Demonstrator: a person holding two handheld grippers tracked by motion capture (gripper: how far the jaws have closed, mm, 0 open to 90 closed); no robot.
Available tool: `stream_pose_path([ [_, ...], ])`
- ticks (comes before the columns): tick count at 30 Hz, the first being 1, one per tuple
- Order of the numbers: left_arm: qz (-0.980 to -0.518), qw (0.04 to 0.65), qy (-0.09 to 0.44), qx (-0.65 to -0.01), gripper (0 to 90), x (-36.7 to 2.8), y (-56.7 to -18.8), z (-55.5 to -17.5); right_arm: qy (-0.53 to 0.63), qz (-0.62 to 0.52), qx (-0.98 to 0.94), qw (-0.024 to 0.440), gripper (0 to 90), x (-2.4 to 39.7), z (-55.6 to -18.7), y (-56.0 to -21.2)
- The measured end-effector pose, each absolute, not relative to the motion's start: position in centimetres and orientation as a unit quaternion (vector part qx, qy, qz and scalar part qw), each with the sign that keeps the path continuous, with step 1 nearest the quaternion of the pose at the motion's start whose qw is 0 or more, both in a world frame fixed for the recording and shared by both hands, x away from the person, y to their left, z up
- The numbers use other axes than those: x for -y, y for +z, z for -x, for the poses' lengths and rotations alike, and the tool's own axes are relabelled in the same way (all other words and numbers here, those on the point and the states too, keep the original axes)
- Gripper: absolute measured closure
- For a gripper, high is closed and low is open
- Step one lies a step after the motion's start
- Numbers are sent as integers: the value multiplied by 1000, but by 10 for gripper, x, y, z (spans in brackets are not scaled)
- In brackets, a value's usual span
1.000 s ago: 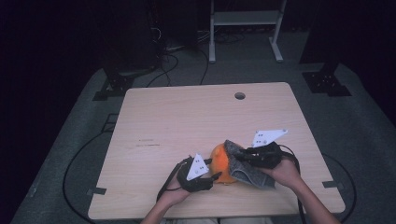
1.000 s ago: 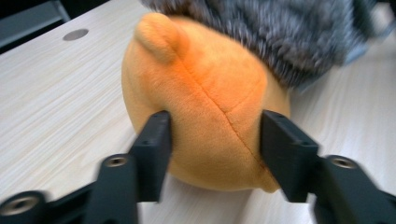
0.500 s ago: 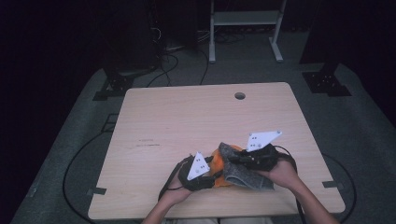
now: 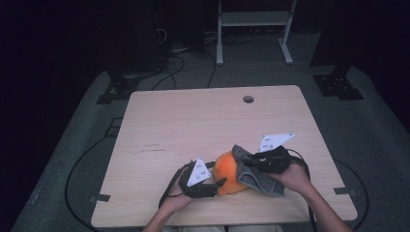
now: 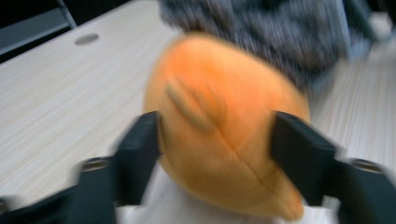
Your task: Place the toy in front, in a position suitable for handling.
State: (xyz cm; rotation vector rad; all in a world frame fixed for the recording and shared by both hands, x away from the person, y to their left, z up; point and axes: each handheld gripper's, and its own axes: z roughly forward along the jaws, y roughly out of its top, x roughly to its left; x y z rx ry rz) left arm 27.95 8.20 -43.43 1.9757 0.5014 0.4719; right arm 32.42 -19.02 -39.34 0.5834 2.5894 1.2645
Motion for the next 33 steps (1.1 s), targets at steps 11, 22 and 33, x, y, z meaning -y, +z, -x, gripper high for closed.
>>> stream_pose_path([
  [11, -821, 484, 215, -213, 485, -87, -439, -283, 448, -204, -865, 95, 807, 195, -326, -402],
  [22, -797, 519, 234, -200, 358, -83, -427, -284, 461, -224, -853, 98, 808, 200, -324, -408],
  [33, -813, 477, 224, -250, 446, -95, -437, -297, 452, -248, -851, 103, 807, 210, -321, -427],
])
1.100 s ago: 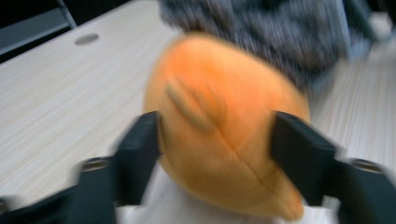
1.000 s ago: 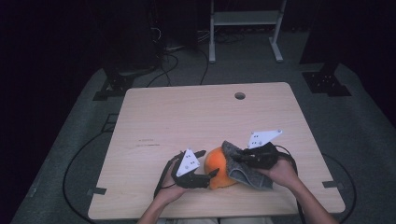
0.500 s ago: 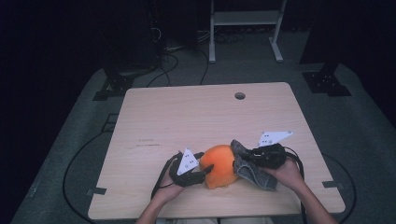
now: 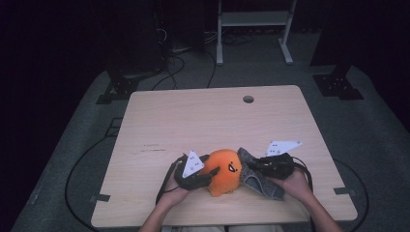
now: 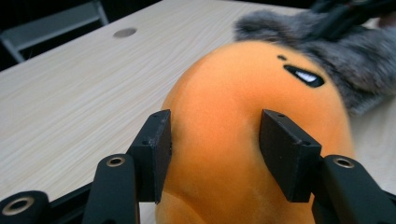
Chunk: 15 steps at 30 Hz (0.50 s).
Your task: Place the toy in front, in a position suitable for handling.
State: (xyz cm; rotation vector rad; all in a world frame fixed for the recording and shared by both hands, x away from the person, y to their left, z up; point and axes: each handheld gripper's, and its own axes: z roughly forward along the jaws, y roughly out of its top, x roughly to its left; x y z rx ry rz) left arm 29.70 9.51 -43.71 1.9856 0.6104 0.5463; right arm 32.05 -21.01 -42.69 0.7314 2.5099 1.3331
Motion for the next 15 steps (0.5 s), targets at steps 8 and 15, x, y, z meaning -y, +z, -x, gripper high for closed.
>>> stream_pose_path([
  [8, -809, 474, 224, -266, 448, -97, -440, -303, 494, -186, -844, 94, 805, 190, -303, -411],
  [15, -805, 475, 217, -280, 447, -104, -441, -309, 455, -202, -859, 121, 806, 190, -311, -424],
])
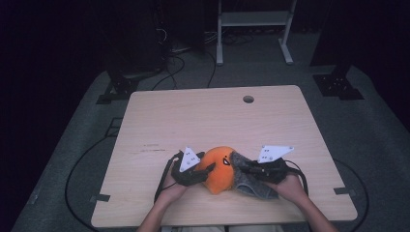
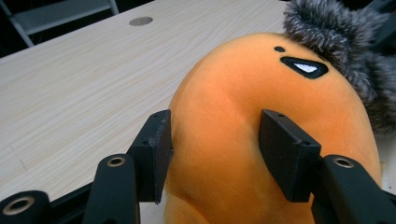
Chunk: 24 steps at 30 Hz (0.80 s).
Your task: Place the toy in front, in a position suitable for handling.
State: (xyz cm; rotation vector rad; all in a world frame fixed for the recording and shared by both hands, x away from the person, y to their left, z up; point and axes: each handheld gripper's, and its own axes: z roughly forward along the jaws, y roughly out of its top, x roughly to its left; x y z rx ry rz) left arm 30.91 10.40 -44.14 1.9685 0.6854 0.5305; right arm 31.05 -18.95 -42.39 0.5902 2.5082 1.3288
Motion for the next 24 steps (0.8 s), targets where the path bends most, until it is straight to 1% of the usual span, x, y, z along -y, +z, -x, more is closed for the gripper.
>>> stream_pose_path([
  [2, -802, 475, 221, -287, 447, -106, -442, -311, 440, -220, -860, 134, 805, 196, -312, -428],
  [5, -802, 471, 223, -293, 449, -108, -443, -314, 449, -219, -857, 127, 805, 198, -306, -429],
  [6, -801, 473, 221, -294, 451, -107, -443, -315, 460, -207, -856, 117, 804, 195, -303, -428],
  [8, -802, 471, 220, -293, 452, -106, -443, -316, 488, -178, -851, 84, 804, 185, -298, -424],
  [9, -802, 471, 221, -293, 454, -106, -442, -316, 486, -164, -854, 81, 804, 178, -296, -423],
  [11, -802, 471, 221, -295, 457, -106, -443, -315, 475, -147, -863, 87, 804, 165, -294, -424],
  [13, -801, 471, 221, -297, 456, -107, -443, -316, 467, -147, -867, 92, 804, 161, -297, -427],
  [18, -802, 470, 224, -294, 456, -108, -443, -317, 452, -186, -863, 128, 800, 177, -306, -429],
  [21, -801, 471, 224, -294, 455, -107, -443, -317, 439, -219, -863, 119, 800, 193, -313, -434],
  [24, -801, 470, 225, -294, 456, -105, -444, -317, 448, -214, -861, 108, 802, 195, -310, -434],
])
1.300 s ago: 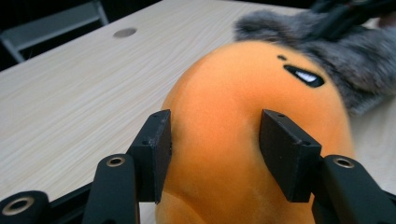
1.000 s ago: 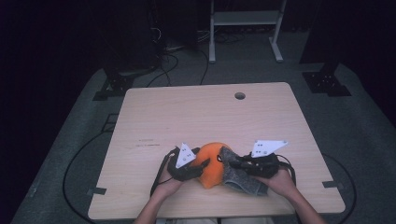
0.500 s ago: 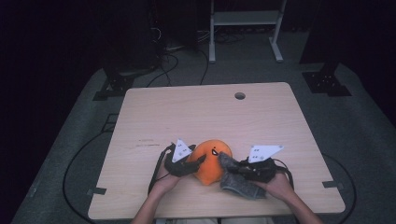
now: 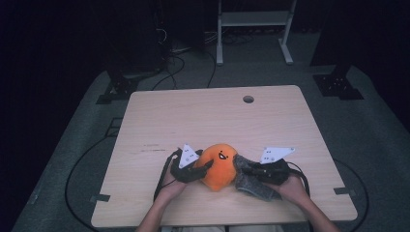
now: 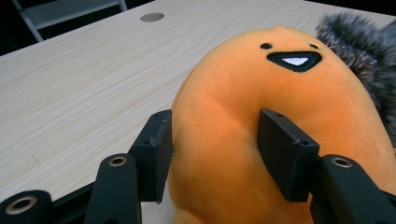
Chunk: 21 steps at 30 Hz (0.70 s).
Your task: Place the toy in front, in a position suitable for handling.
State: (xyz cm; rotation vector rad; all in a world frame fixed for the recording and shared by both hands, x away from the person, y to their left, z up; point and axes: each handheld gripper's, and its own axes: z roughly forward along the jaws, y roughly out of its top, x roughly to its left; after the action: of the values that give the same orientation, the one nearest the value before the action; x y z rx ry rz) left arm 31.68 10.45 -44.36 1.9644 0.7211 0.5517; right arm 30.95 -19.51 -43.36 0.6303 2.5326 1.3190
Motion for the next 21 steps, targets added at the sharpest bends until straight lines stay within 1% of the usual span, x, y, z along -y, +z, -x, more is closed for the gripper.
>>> stream_pose_path([
  [4, -801, 470, 226, -293, 462, -103, -444, -316, 471, -190, -856, 100, 802, 183, -305, -428],
  [7, -801, 473, 221, -294, 459, -106, -444, -316, 468, -195, -857, 92, 802, 179, -308, -431],
  [14, -803, 478, 211, -287, 449, -104, -443, -315, 433, -226, -868, 86, 802, 200, -311, -439],
  [17, -805, 483, 205, -278, 457, -100, -442, -313, 475, -222, -848, 74, 802, 206, -310, -426],
  [21, -813, 481, 207, -256, 467, -93, -440, -309, 488, -206, -845, 72, 801, 197, -319, -407],
])
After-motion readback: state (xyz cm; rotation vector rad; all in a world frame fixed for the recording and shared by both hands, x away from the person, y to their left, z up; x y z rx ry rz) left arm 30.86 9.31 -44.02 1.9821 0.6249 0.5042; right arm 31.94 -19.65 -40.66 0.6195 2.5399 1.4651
